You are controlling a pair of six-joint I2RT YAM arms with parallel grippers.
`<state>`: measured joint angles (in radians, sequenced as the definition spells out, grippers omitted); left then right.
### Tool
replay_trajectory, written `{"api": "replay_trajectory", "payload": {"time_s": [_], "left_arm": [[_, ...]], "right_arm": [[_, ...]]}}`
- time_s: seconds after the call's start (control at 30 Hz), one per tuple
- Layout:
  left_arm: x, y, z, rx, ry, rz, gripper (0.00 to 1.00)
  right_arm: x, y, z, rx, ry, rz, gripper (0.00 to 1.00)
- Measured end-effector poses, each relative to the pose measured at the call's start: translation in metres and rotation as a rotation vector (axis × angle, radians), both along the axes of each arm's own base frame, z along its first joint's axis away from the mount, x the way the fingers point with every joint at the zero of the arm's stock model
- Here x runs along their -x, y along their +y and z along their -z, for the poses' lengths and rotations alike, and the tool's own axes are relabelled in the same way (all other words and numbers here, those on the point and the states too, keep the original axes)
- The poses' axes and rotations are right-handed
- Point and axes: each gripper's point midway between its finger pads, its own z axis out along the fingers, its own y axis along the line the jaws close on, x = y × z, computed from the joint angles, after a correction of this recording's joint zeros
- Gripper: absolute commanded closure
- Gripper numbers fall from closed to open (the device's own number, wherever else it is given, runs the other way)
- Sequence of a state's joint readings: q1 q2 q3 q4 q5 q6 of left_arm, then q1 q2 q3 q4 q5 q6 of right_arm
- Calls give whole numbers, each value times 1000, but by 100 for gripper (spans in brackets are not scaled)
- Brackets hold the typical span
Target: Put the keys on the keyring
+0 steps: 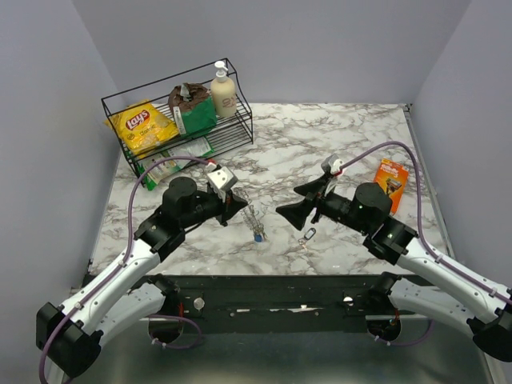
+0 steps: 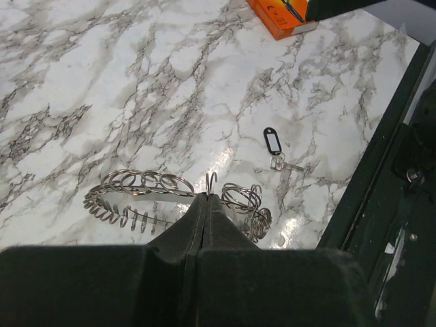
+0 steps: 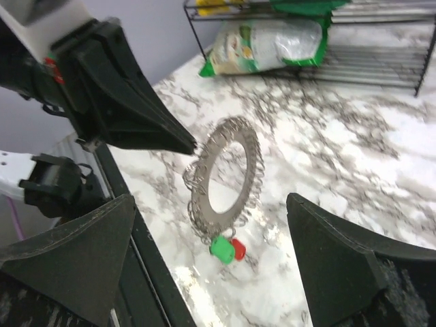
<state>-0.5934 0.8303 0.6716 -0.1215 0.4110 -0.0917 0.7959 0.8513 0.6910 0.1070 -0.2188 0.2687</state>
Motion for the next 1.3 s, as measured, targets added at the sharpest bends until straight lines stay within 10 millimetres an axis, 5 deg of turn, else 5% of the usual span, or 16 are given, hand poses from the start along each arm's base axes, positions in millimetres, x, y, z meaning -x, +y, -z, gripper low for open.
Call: {"api": "replay_trajectory", "payload": {"time_s": [0.4, 0.73, 1.3], "left_arm": [[-8, -3, 14, 42, -29, -24, 100], [-10, -6, 18, 61, -38, -21, 100], [-8, -8, 12, 88, -52, -11, 100]], "right_arm": [[-6, -35, 97, 197, 312, 220, 0], [8, -63, 169, 323, 594, 387, 3], [19, -102, 232, 337, 903, 576, 23]]}}
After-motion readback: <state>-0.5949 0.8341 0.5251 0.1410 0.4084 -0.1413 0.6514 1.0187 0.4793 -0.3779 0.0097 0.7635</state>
